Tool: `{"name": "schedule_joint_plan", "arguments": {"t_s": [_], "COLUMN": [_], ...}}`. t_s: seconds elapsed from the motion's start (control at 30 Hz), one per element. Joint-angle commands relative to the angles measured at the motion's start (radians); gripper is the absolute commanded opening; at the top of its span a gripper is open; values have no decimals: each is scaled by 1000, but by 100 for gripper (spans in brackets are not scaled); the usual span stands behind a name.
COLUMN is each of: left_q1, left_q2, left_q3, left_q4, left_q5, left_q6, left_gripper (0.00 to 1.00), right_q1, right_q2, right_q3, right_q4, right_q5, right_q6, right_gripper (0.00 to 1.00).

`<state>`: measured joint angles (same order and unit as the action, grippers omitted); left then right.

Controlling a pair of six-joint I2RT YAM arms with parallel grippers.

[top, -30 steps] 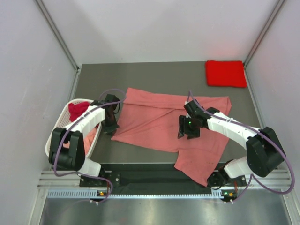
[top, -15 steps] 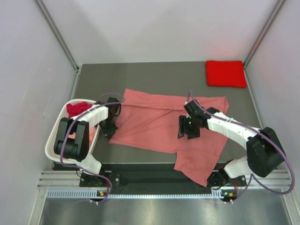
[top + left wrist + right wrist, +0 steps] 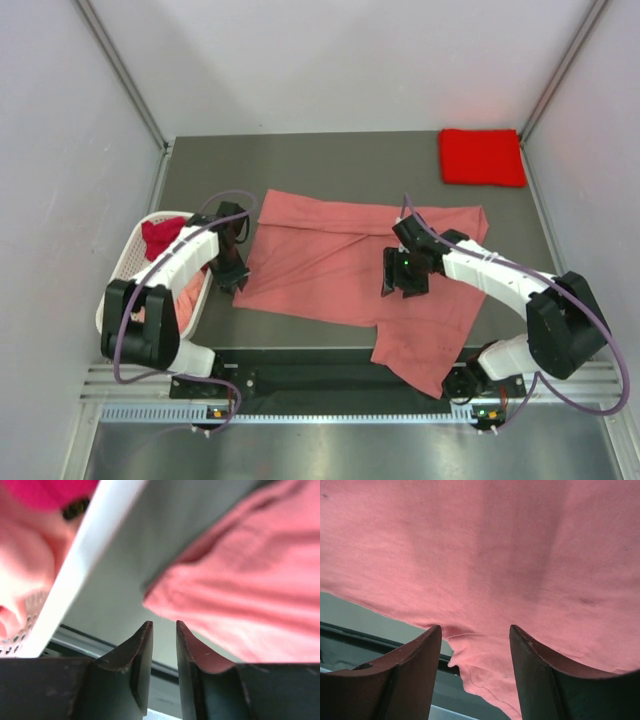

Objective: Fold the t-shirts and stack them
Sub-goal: Fold the tshirt

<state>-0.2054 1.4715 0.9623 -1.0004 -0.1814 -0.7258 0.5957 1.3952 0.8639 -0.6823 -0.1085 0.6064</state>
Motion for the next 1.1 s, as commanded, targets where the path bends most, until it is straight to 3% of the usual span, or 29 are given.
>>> {"name": "schedule_joint_plan", "arguments": {"t_s": [0.0,0.13,0.23,0.47,0.73,0.83,0.93,1.07], "left_q1": [0,-3,-2,0,6,6,4,0], "left_q2": [-97,-140,-79,41,148,99,-30,-152], "left_q3": [41,32,4,-92,-128,-108,-73,7], "left_q4": [-69,51,144,161,144,125,97,146], "left_q5": [71,169,232,131,111,135,151,217], "left_q6": [37,84,94,69,9,11,13,32], "left_gripper": [31,26,19,20,21,20,21,37], "right_q1": [18,18,16,13,-14,-33,-46,-204], "right_q2": [14,28,51,59,-4,14,-18,-12], "right_q3": [40,34,44,26,-161,-145,-40,122], "right_q4": [-34,-57,-79,-149,-89,-95,-175,-229], "right_q5": [44,79,99,180,199,161,230,245], "right_q6": [21,50,70,147,242,224,191,130], "right_gripper": [58,59,58,54,53,54,56,61]}}
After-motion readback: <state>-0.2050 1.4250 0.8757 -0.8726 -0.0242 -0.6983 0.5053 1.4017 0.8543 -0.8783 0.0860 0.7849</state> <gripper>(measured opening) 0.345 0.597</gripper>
